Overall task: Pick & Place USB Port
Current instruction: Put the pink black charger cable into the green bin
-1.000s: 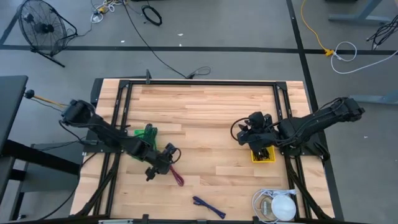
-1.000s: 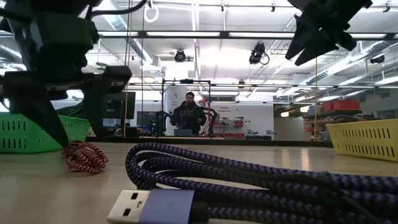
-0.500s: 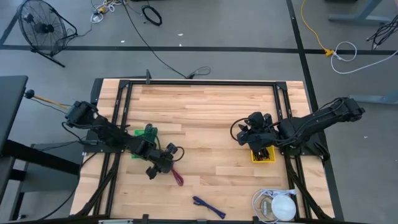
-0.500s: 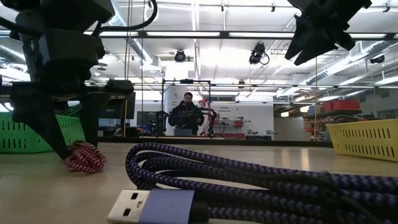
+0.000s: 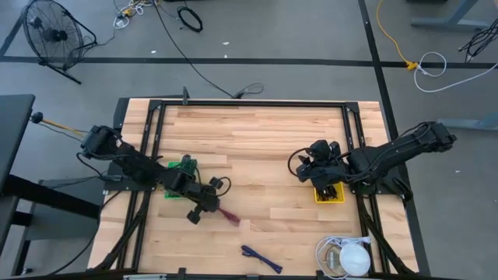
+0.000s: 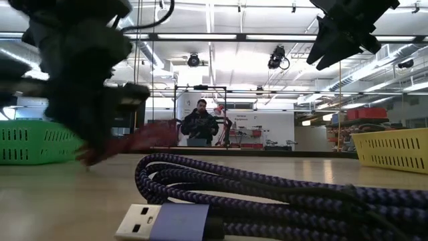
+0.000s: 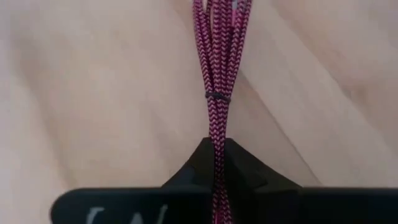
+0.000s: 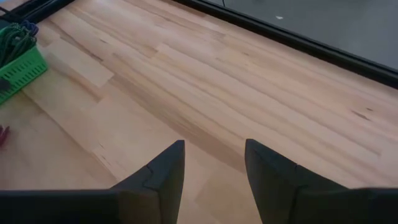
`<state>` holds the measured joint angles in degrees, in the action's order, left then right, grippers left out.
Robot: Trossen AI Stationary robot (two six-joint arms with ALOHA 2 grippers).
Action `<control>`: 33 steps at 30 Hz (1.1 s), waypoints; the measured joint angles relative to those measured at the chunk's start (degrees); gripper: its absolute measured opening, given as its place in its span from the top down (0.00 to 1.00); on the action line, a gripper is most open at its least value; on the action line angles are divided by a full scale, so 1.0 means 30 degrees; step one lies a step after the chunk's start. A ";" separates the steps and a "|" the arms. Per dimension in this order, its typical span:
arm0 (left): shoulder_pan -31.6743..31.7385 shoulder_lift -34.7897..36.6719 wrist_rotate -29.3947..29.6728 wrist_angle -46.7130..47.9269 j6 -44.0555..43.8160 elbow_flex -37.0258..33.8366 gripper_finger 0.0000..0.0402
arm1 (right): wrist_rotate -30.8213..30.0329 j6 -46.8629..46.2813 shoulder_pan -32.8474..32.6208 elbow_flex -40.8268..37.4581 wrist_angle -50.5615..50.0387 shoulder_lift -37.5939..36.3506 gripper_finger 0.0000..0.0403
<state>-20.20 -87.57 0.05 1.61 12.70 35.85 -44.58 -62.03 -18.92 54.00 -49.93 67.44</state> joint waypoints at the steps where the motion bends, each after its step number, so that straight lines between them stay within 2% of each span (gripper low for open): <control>1: 0.0156 0.0319 0.0100 -0.0260 -0.0251 0.0015 0.96 | 0.0000 0.0084 0.0000 0.0000 -0.0007 0.0000 0.58; 5: 0.0908 0.1766 0.0393 -0.0742 -0.2583 0.0015 0.96 | 0.0000 0.0354 0.0000 0.0000 -0.0044 0.0000 0.58; 10: 0.1557 0.4777 0.1062 -0.0107 -0.7661 0.0044 0.96 | 0.0000 0.0519 -0.0004 0.0000 -0.0135 0.0000 0.58; 15: 0.0714 0.7874 0.5139 0.3407 -1.2583 0.0044 0.96 | 0.0000 0.1347 0.0000 -0.0007 -0.0146 0.0000 0.58; 21: -0.1705 1.0612 1.0550 0.8745 -1.9330 0.0044 0.96 | -0.0014 0.2099 0.0000 -0.0007 -0.0161 0.0000 0.58; 27: -0.5517 1.1483 1.5406 1.3443 -2.8362 0.0044 0.96 | -0.1052 0.3064 0.0000 -0.0003 -0.0168 0.0000 0.58; 33: -0.8756 1.0849 1.7034 1.5633 -3.5525 0.0059 0.96 | -0.2148 0.4317 0.0000 -0.0007 -0.0182 0.0000 0.58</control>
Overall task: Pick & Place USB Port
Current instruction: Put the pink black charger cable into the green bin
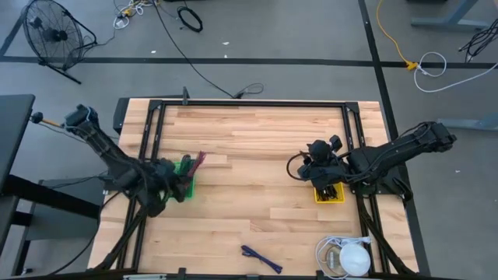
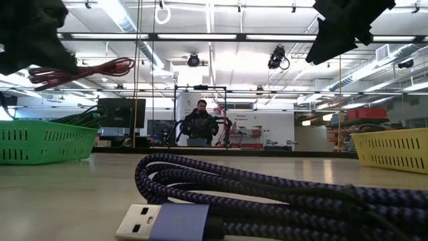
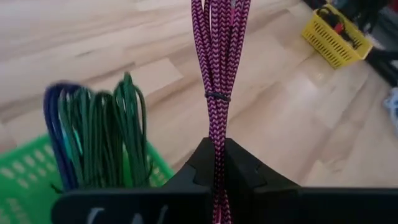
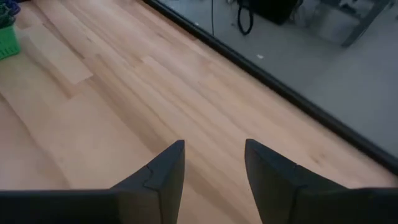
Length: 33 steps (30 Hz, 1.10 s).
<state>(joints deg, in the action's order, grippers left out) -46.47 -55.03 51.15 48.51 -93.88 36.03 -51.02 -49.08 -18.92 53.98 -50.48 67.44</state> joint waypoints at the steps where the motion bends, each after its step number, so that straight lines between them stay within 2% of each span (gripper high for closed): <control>1: -0.0376 -0.0220 0.0183 0.0331 -0.0958 0.0002 0.96 | -0.0182 0.0169 0.0000 0.0000 0.0007 0.0000 0.58; 4: -0.1122 -0.0994 0.0063 0.2486 -0.4116 0.0007 0.96 | -0.0715 0.0470 0.0000 0.0000 -0.0005 0.0000 0.58; 7: -0.1763 -0.1700 -0.1091 0.4030 -0.6973 0.0007 0.96 | -0.0846 0.0531 0.0000 0.0000 -0.0023 0.0000 0.58; 11: -0.2393 -0.2413 -0.1888 0.4444 -0.8990 0.0007 0.96 | -0.0846 0.0531 0.0000 0.0000 -0.0055 0.0000 0.58; 22: -0.2318 -0.3820 -0.2480 0.5326 -0.9369 0.0007 0.96 | -0.0846 0.0571 0.0000 0.0000 -0.0040 0.0000 0.58; 33: -0.1905 -0.4431 -0.3083 0.4730 -0.9039 0.0007 0.96 | -0.0846 0.0538 0.0007 0.0000 0.0029 0.0000 0.58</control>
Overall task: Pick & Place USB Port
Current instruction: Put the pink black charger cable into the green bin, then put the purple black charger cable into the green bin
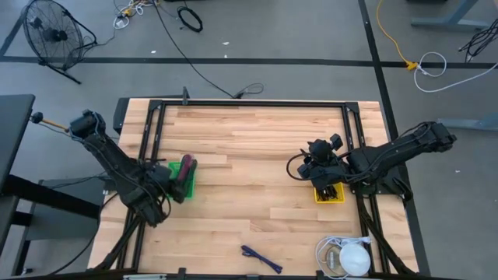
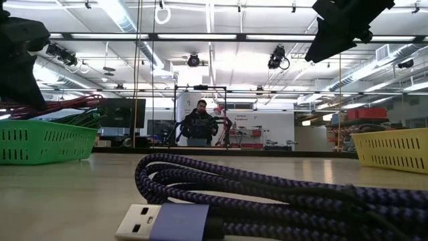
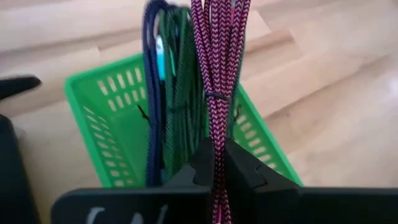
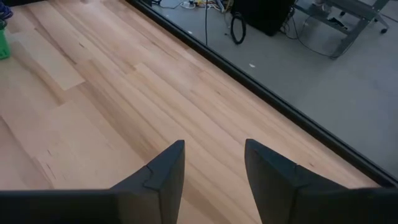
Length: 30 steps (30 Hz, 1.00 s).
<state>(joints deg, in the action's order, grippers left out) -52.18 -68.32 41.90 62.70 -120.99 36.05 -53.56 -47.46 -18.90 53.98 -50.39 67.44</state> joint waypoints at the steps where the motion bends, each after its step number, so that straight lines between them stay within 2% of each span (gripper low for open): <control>1: 0.0000 0.0001 -0.0154 -0.0333 0.0046 0.0000 0.96 | 0.0000 0.0000 0.0000 0.0000 0.0007 0.0000 0.58; 9: 0.0000 0.0001 -0.0222 -0.1265 0.0262 0.0000 0.76 | -0.0391 0.0000 0.0000 0.0000 0.0102 0.0000 0.58; 14: 0.0069 0.0001 -0.0244 -0.0527 0.0702 0.0000 0.70 | -0.0357 0.0000 0.0000 0.0000 0.0102 0.0000 0.58; 18: 0.0500 0.0001 -0.0346 0.0912 0.0754 -0.0004 0.70 | -0.0357 0.0000 0.0000 0.0000 0.0102 0.0000 0.58; 25: 0.1640 0.0008 -0.0410 0.0910 0.2036 -0.0029 0.77 | -0.0357 0.0000 0.0005 0.0000 0.0097 0.0000 0.58; 27: 0.1810 0.0019 0.0028 0.0945 0.2342 -0.0042 0.78 | -0.0397 0.0000 0.0001 0.0000 0.0095 0.0000 0.58; 30: 0.1827 0.0023 0.1763 0.0869 0.2863 0.0078 0.80 | -0.0488 0.0000 0.0000 0.0000 0.0095 0.0000 0.58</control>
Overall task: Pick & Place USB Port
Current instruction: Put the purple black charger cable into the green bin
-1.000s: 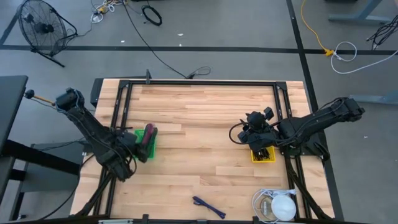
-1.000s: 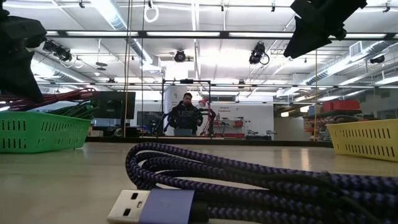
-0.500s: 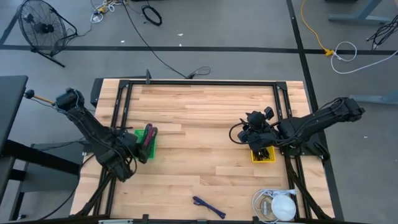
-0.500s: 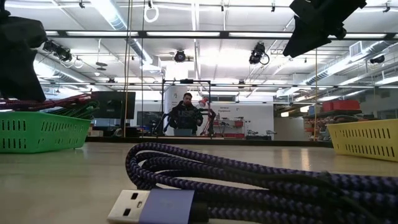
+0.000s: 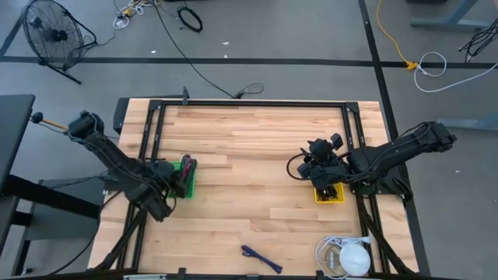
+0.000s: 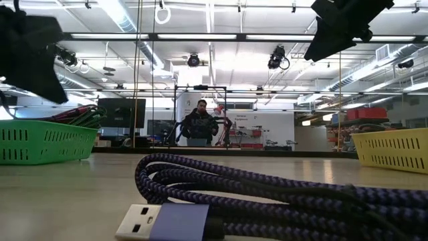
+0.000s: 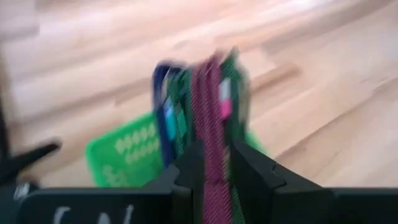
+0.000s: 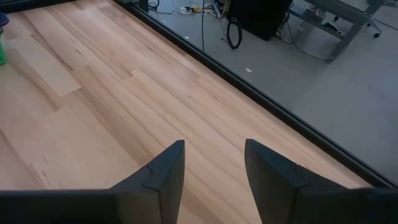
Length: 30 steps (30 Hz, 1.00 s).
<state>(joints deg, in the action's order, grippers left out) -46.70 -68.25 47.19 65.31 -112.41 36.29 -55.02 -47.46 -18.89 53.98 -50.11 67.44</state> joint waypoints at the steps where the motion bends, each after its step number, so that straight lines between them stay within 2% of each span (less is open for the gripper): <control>1: -0.0004 0.0001 0.0576 -0.0027 0.0272 0.0184 0.80 | -0.0006 0.0006 0.0000 0.0000 0.0000 0.0000 0.58; 3: -0.0005 0.0015 0.1286 -0.0184 0.1378 0.0782 0.81 | -0.0007 0.0000 0.0012 0.0000 0.0000 0.0000 0.58; 5: 0.0002 0.0019 0.1076 -0.1059 0.4055 0.1437 0.81 | -0.0007 -0.0003 0.0036 0.0000 0.0000 0.0000 0.58; 8: 0.0086 0.0022 -0.0128 -0.4309 0.9497 0.2199 0.81 | -0.0007 0.0000 0.0044 0.0000 0.0064 0.0000 0.58; 13: 0.0816 -0.0100 -0.0865 -1.2630 2.0717 0.2360 0.81 | 0.0175 0.0026 0.0044 0.0000 0.1290 0.0000 0.58; 15: 0.1200 -0.0307 -0.1296 -1.4858 2.4447 0.2370 0.82 | 0.1168 0.0569 0.0044 -0.0002 0.2059 0.0002 0.58; 17: 0.1565 -0.0448 -0.1309 -1.5707 2.7018 0.2370 0.82 | 0.2673 0.1624 -0.0002 -0.0099 0.3586 0.0252 0.58; 19: 0.2023 -0.0502 -0.1168 -1.5641 2.8187 0.2370 0.82 | 0.4569 0.3002 -0.0295 -0.0398 0.5633 0.0735 0.58; 23: 0.2883 -0.0510 -0.1137 -1.4880 2.8346 0.2362 0.82 | 0.7651 0.4901 -0.1355 -0.0430 0.9519 0.2498 0.58; 30: 0.3981 -0.0517 -0.1110 -1.3742 2.8409 0.2362 0.82 | 1.0568 0.3437 -0.3200 -0.0430 1.2647 0.6069 0.58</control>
<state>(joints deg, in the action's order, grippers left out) -34.76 -69.80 43.86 24.08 -27.18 43.38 -23.32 -37.15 -28.49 52.69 -12.17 85.65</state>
